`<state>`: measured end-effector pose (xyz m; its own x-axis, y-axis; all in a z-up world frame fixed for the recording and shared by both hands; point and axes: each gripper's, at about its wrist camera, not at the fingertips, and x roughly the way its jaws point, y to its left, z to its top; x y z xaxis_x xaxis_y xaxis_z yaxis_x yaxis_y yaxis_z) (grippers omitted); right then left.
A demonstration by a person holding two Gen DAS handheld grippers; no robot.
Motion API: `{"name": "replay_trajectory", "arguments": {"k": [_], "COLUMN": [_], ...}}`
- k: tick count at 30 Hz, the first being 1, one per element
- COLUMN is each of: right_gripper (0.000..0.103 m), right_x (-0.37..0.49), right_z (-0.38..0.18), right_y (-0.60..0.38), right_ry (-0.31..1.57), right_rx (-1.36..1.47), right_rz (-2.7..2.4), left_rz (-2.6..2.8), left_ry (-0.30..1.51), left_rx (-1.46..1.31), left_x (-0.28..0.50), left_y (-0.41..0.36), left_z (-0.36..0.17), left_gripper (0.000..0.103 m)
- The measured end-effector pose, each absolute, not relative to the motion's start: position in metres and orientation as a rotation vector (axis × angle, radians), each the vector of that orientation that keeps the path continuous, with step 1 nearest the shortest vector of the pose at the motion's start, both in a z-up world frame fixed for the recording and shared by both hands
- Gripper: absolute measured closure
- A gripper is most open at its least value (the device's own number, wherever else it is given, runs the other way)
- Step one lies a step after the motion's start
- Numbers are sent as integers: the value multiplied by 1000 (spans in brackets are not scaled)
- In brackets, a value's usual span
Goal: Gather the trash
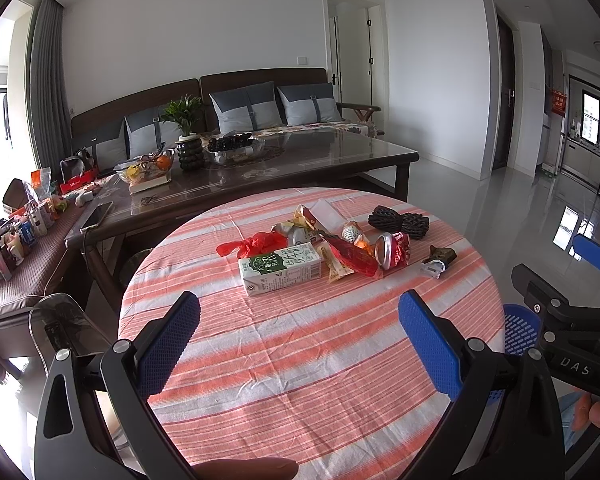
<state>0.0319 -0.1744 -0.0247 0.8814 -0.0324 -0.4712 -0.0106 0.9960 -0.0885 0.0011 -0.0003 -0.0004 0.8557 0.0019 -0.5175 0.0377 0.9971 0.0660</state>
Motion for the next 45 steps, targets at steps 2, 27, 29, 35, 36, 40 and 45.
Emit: {"name": "replay_trajectory", "arguments": {"k": [2,27,29,35,36,40,45], "right_gripper": [5,5,5,5,5,5,5], "right_x": [32,32,32,32,32,32,32], "right_z": [-25,-25,-25,-25,-25,-25,-27], "right_y": [-174,-173,-173,-174,-174,-173,-173], "right_ry": [492,493,495,495,496,496,499], "right_rx": [-90,-92,-92,-93,-93,-93,-94], "right_rz": [-12,-11,-10,-11,-11,-10,-8], "left_rz": [-19,-20,-20,-19,-20,-20,-20], "left_ry": [544,546,546,546,546,547,548], "left_rx": [74,72,72,72,72,71,71], "left_x": [1,1,1,1,1,1,1], "left_y": [0,0,0,0,0,0,0], "left_z": [0,0,0,0,0,0,0], "left_gripper": [4,4,4,4,4,4,4]}}
